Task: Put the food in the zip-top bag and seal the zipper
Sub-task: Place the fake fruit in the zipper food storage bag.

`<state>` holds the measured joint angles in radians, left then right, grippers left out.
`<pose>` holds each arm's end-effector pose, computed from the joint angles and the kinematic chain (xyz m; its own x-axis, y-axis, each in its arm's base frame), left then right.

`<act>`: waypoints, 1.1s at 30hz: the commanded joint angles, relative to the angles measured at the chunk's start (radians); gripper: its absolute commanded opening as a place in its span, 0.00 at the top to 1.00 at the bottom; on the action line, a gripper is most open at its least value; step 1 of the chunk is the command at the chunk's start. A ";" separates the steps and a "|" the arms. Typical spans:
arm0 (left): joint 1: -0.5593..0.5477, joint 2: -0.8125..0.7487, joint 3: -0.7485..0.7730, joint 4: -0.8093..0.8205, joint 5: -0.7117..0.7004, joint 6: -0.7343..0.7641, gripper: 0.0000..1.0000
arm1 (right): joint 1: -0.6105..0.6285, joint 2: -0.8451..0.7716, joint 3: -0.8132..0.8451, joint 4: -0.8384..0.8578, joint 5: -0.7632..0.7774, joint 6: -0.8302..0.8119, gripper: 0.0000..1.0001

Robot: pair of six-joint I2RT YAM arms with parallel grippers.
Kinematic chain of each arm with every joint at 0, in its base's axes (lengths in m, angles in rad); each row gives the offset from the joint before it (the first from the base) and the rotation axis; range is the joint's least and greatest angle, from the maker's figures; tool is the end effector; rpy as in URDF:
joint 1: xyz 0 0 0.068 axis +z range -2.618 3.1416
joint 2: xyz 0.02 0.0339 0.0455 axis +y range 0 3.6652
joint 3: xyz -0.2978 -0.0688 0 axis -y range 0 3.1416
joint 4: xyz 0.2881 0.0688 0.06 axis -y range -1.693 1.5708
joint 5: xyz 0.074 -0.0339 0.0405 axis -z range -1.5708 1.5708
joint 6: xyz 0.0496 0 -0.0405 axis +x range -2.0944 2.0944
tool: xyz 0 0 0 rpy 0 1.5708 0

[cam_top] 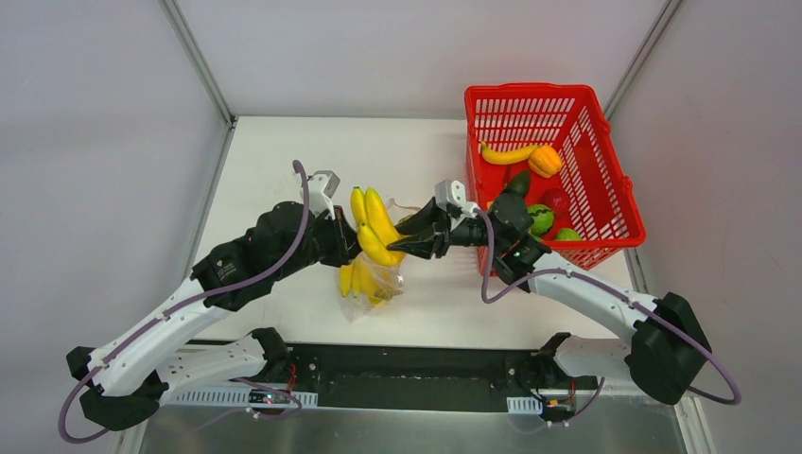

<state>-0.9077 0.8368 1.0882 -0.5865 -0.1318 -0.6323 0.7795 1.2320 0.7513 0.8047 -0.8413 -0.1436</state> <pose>0.1288 -0.1544 0.4239 -0.5799 -0.2094 -0.7873 0.4489 0.7243 -0.5233 0.1914 0.2412 0.3484 0.3631 0.2247 -0.9042 -0.9288 0.0095 -0.3706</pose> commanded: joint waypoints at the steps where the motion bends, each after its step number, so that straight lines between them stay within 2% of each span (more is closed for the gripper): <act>1: 0.003 -0.012 0.017 0.061 0.021 0.011 1.00 | 0.022 -0.041 0.071 -0.265 0.047 -0.196 0.69; 14: 0.003 -0.033 0.014 0.045 0.002 0.013 1.00 | 0.041 -0.070 0.148 -0.365 0.048 -0.197 0.69; 15: 0.003 -0.030 0.014 0.046 0.004 0.013 1.00 | 0.040 -0.069 0.173 -0.411 0.051 -0.200 0.66; 16: 0.003 -0.028 0.016 0.047 0.007 0.014 1.00 | 0.040 -0.064 0.200 -0.466 0.052 -0.119 0.27; 17: 0.003 -0.026 0.018 0.048 0.009 0.013 1.00 | 0.042 -0.059 0.224 -0.515 0.051 -0.111 0.21; 18: 0.003 -0.025 0.019 0.049 0.011 0.014 1.00 | 0.041 -0.055 0.242 -0.556 0.050 -0.111 0.20; 20: 0.003 -0.024 0.021 0.051 0.013 0.014 1.00 | 0.041 -0.051 0.260 -0.607 0.046 -0.122 0.17; 26: 0.003 -0.032 0.017 0.048 0.013 0.010 1.00 | 0.041 -0.073 0.256 -0.625 0.038 -0.138 0.16; 33: 0.003 -0.024 0.027 0.045 0.014 0.011 1.00 | 0.044 -0.073 0.302 -0.739 -0.034 -0.161 0.20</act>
<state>-0.9081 0.8177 1.0874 -0.5823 -0.1276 -0.6323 0.8162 1.1900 0.9794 0.1375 -0.8055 -0.2779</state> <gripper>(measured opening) 0.009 0.822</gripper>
